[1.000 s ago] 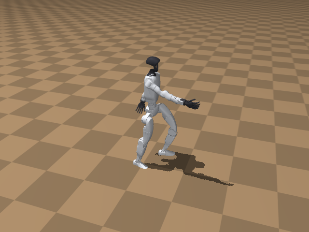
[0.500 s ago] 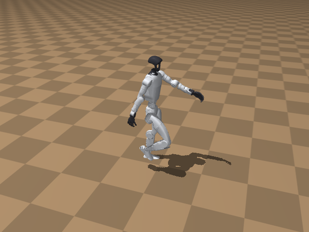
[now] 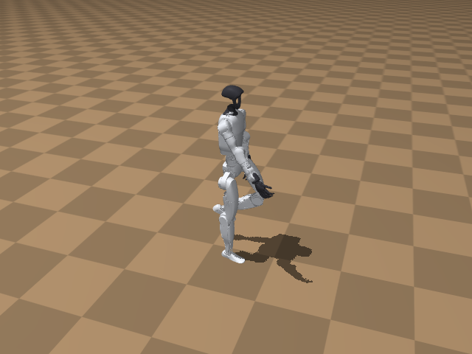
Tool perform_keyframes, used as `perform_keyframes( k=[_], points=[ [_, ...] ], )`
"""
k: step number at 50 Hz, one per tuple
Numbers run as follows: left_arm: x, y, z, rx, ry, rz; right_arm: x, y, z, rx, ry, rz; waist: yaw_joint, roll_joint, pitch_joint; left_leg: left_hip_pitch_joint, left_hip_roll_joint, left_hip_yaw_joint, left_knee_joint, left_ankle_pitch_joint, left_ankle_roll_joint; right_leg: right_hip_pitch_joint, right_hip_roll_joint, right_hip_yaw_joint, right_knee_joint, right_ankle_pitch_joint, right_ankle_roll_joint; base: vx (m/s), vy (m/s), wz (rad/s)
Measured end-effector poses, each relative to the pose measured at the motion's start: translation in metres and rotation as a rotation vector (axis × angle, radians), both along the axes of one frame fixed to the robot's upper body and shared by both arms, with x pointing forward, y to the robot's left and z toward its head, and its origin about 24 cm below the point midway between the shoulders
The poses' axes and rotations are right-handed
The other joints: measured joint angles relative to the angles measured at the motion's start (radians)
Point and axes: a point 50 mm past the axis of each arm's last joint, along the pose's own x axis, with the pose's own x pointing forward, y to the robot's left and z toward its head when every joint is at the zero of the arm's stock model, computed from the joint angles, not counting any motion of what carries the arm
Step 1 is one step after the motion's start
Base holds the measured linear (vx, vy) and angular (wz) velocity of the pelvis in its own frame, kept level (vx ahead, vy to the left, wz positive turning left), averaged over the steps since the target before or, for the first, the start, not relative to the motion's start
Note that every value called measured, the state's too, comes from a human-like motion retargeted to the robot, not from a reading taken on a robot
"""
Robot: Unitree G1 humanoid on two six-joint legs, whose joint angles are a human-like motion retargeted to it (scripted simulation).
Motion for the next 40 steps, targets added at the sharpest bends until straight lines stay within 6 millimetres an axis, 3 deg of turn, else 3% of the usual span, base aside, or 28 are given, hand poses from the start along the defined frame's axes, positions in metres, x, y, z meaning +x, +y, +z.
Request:
perform_keyframes(
  k=[4,8,10,12,15,18,21,24,27,30,33,36,40],
  points=[
    [-0.117,-0.007,0.000,-0.052,0.233,0.222,0.074,0.008,0.080,0.023,-0.347,-0.069,0.070,-0.018,-0.011,-0.233,0.023,-0.019,0.216,-0.064,0.025,0.010,-0.002,0.058,0.020,-0.043,-0.018,0.48,0.01,-0.68],
    [-0.199,-0.023,0.019,-0.105,0.409,0.325,0.111,0.017,0.144,-0.018,-0.555,-0.035,0.125,-0.021,-0.018,-0.355,0.036,-0.025,0.157,-0.060,0.020,0.036,-0.003,0.093,0.032,-0.074,-0.027,0.48,0.07,-0.53],
    [-0.224,-0.031,0.028,-0.135,0.481,0.322,0.119,0.021,0.163,-0.037,-0.614,-0.017,0.140,-0.019,-0.027,-0.368,0.039,-0.016,0.028,-0.042,0.021,0.045,-0.006,0.103,0.045,-0.090,-0.024,0.48,0.11,-0.30],
    [-0.235,-0.038,0.033,-0.156,0.523,0.308,0.122,0.025,0.170,-0.035,-0.643,-0.013,0.145,-0.019,-0.040,-0.337,0.034,0.007,-0.185,-0.007,0.015,0.051,-0.008,0.110,0.064,-0.106,-0.018,0.49,0.13,-0.19],
    [-0.226,-0.038,0.028,-0.134,0.514,0.297,0.118,0.032,0.161,-0.011,-0.635,-0.012,0.157,-0.021,-0.045,-0.187,0.000,0.076,-0.672,0.082,-0.023,0.072,-0.015,0.129,0.091,-0.136,0.000,0.53,0.15,-0.39],
    [-0.177,-0.024,0.011,0.002,0.350,0.334,0.102,0.037,0.130,0.025,-0.595,-0.035,0.194,0.033,0.012,0.135,-0.051,0.160,-1.312,0.229,-0.064,0.180,0.020,0.159,0.105,-0.172,0.022,0.63,0.23,-0.81],
    [-0.109,-0.011,-0.002,0.109,0.135,0.385,0.065,0.033,0.074,0.023,-0.458,-0.055,0.165,0.108,0.027,0.317,-0.055,0.177,-1.618,0.413,-0.085,0.263,0.079,0.158,0.140,-0.206,0.004,0.62,0.30,-0.09],
    [-0.030,-0.003,-0.003,0.120,-0.049,0.374,-0.007,0.017,-0.003,-0.034,-0.128,-0.021,0.083,0.155,0.020,0.392,-0.045,0.145,-1.654,0.502,-0.160,0.280,0.118,0.120,0.273,-0.193,-0.039,0.57,0.30,0.93],
    [0.067,0.002,0.014,0.104,-0.256,0.210,-0.111,-0.002,-0.065,-0.013,0.237,-0.004,-0.009,0.199,0.007,0.441,-0.025,0.072,-1.654,0.488,-0.200,0.120,0.158,0.041,0.707,-0.142,-0.090,0.49,0.26,1.37],
    [0.174,0.012,0.065,0.154,-0.495,0.068,-0.218,-0.008,-0.093,0.056,0.581,-0.001,-0.070,0.198,-0.010,0.439,-0.031,0.009,-1.654,0.454,-0.210,-0.182,0.150,0.002,1.282,-0.170,-0.134,0.42,0.15,1.12],
    [0.262,0.021,0.142,0.217,-0.743,0.035,-0.302,-0.004,-0.096,0.128,0.823,0.036,-0.131,0.198,0.003,0.462,-0.042,-0.051,-1.654,0.422,-0.211,-0.398,0.145,-0.011,1.667,-0.247,-0.170,0.42,0.10,0.98],
    [0.315,0.026,0.221,0.249,-0.978,0.071,-0.362,0.000,-0.088,0.184,0.957,0.075,-0.202,0.214,0.002,0.476,-0.041,-0.108,-1.654,0.402,-0.203,-0.566,0.142,-0.033,1.868,-0.296,-0.197,0.42,0.07,0.91],
    [0.348,0.025,0.304,0.244,-1.226,0.110,-0.414,0.000,-0.073,0.242,1.051,0.070,-0.284,0.246,-0.005,0.506,-0.026,-0.169,-1.654,0.370,-0.186,-0.695,0.126,-0.077,1.895,-0.333,-0.230,0.45,0.02,0.74]
  ],
)
